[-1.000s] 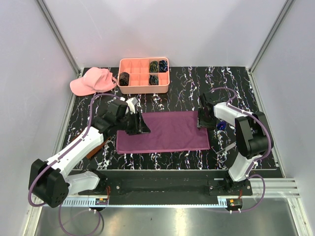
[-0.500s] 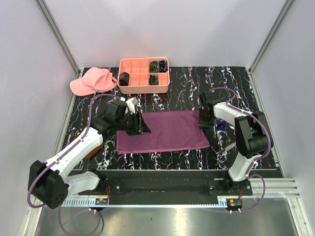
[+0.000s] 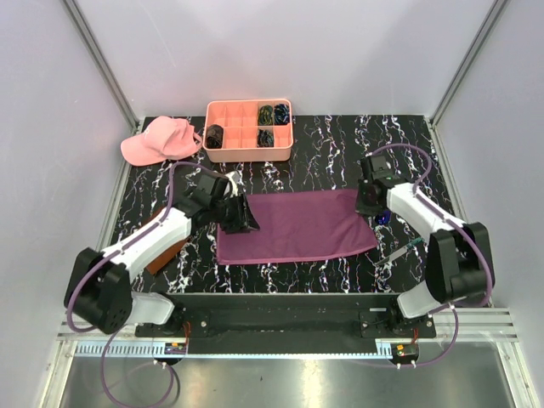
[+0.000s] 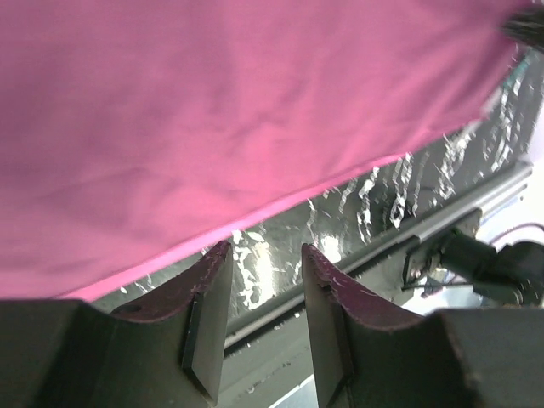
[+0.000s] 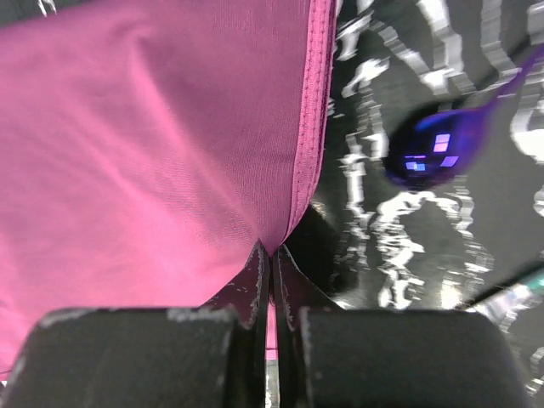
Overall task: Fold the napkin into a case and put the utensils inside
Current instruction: Fold the rectangle-folded napkin at the center of the board.
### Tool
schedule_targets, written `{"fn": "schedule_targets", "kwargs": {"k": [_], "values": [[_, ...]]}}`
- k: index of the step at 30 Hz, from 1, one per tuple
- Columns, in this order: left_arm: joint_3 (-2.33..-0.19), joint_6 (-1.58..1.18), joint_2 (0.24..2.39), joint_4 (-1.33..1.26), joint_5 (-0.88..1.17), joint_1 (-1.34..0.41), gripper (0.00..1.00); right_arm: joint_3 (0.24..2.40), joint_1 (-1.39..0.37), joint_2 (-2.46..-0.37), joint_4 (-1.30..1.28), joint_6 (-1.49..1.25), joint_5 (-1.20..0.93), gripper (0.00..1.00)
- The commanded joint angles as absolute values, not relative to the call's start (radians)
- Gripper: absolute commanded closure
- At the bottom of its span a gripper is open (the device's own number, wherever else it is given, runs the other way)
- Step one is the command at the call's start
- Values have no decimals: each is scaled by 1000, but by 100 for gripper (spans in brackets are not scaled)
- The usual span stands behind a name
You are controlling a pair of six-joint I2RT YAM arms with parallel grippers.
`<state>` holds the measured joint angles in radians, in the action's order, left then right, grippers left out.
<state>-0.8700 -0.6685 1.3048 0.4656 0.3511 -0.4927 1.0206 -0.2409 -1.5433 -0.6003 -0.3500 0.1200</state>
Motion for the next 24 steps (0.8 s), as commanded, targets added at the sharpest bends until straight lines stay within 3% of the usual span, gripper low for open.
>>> {"fn": "schedule_targets", "kwargs": {"k": [1, 11, 24], "values": [[-933, -686, 1356, 391, 319, -466, 60, 1038, -232, -1456, -646, -307, 204, 100], [-824, -718, 1442, 275, 275, -453, 66, 1109, -247, -1402, -690, -270, 143, 100], [-604, -715, 1275, 262, 192, -362, 69, 1316, -583, -1584, -721, -419, 101, 100]]}}
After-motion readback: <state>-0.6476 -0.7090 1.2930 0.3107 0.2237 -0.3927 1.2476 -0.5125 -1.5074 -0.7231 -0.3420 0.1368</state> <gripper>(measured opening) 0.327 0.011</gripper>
